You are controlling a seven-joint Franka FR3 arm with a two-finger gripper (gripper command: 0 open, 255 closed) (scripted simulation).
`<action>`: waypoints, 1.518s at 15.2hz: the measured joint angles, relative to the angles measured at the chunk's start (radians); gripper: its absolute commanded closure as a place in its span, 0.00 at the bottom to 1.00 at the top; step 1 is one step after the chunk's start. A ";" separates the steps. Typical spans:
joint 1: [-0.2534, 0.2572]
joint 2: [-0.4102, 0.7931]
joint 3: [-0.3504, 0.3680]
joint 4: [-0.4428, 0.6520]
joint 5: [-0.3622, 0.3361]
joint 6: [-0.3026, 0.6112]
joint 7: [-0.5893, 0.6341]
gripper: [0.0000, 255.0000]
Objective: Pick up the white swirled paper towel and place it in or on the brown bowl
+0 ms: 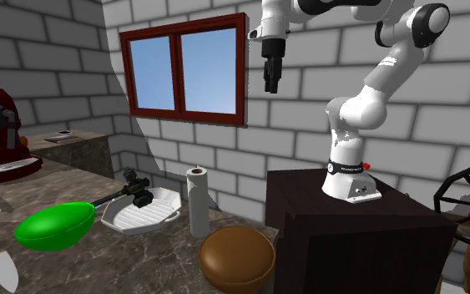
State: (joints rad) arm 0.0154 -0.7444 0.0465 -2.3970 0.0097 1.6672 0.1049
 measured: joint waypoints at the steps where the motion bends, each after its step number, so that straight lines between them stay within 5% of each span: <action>1: 0.000 0.000 0.000 0.000 0.000 0.000 0.000 0.00; 12: 0.062 0.327 0.017 0.041 -0.013 0.304 -0.141 0.00; 23: 0.115 0.719 0.059 0.231 -0.049 0.528 -0.274 0.00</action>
State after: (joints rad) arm 0.1305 -0.0252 0.1055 -2.1659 -0.0393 2.1950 -0.1690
